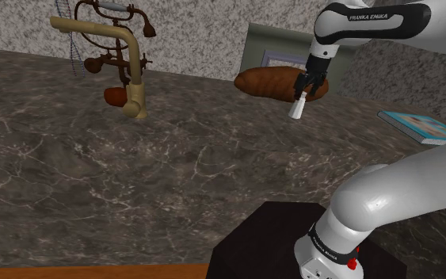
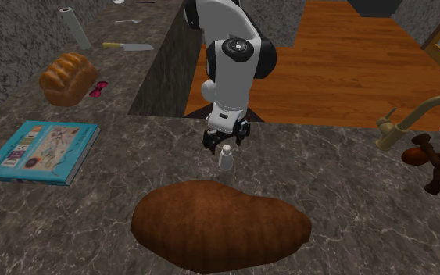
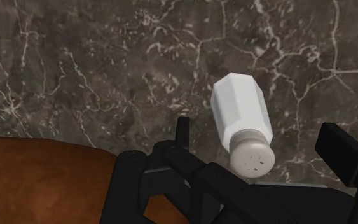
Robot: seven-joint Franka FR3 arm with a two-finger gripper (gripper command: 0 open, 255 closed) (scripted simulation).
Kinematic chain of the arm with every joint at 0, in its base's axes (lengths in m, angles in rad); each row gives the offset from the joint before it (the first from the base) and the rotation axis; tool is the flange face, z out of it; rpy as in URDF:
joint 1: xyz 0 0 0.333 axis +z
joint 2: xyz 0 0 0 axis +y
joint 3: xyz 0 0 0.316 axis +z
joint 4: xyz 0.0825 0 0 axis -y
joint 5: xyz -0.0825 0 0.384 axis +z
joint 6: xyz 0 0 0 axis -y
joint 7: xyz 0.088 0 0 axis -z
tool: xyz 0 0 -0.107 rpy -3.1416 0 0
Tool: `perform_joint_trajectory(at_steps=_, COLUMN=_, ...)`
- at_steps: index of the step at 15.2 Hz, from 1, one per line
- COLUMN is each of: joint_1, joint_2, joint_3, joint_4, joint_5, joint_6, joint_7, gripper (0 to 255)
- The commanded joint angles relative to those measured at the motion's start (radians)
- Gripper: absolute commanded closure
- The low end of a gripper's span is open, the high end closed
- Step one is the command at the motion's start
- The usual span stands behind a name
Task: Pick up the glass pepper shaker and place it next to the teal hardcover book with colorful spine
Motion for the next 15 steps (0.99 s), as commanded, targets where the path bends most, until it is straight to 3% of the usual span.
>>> perform_joint_trajectory(at_steps=1, joint_1=0.0, joint_2=-0.001, joint_3=0.0, joint_4=-0.002, joint_5=0.0, joint_6=0.002, joint_7=0.0, gripper=0)
perform_joint_trajectory(at_steps=4, joint_1=0.0, joint_2=0.0, joint_3=0.0, joint_4=-0.002, joint_5=0.0, joint_6=0.001, joint_7=0.0, gripper=0)
perform_joint_trajectory(at_steps=5, joint_1=0.0, joint_2=0.0, joint_3=0.0, joint_4=-0.002, joint_5=0.0, joint_6=0.001, joint_7=0.0, gripper=255)
perform_joint_trajectory(at_steps=15, joint_1=0.001, joint_2=0.0, joint_3=0.001, joint_4=0.012, joint_5=0.001, joint_6=-0.012, joint_7=-0.001, gripper=255)
